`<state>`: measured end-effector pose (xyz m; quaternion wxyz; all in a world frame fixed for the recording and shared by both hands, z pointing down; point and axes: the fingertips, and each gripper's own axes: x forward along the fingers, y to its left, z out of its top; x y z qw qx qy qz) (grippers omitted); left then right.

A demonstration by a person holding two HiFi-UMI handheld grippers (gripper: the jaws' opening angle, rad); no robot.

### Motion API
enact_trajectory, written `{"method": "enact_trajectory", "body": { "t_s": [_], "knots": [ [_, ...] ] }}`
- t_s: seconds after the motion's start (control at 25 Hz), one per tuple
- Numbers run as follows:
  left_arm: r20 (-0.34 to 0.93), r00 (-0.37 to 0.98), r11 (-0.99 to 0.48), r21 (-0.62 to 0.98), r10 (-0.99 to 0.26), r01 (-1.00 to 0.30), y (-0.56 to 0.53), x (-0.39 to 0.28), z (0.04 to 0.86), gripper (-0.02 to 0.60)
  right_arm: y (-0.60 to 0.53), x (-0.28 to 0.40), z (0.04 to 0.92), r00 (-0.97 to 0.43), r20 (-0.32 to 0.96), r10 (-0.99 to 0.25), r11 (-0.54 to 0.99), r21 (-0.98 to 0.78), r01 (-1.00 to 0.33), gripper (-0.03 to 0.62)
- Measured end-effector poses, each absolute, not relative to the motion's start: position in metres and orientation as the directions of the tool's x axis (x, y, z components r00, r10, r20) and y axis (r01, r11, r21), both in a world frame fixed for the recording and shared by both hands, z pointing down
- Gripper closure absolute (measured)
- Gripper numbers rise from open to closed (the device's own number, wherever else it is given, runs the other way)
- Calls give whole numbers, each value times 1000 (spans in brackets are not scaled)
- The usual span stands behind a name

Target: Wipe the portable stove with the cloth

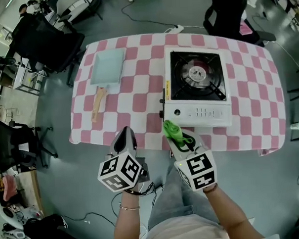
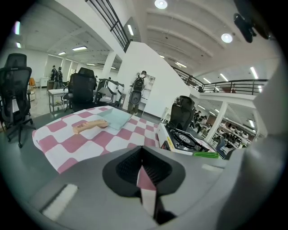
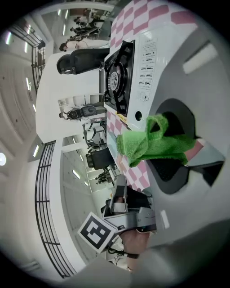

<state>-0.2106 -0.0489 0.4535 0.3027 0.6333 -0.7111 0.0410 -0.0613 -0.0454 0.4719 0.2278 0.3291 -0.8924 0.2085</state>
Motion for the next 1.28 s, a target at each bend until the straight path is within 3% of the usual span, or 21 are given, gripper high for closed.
{"method": "enact_trajectory", "body": {
  "t_s": [0.4,0.64,1.28],
  "knots": [
    [521,-4,198,318,-854,-927,-21,-195,487,581,-46,-73,486,-714,443,-542,710,-214,-671,485],
    [526,12,189,327,-851,-926,-22,-194,498,581,-46,-69,500,-660,414,-627,667,-153,-729,485],
    [525,40,157,325,-850,-933,-28,-184,497,581,-55,-47,515,-534,437,-724,513,-175,-840,485]
  ]
}}
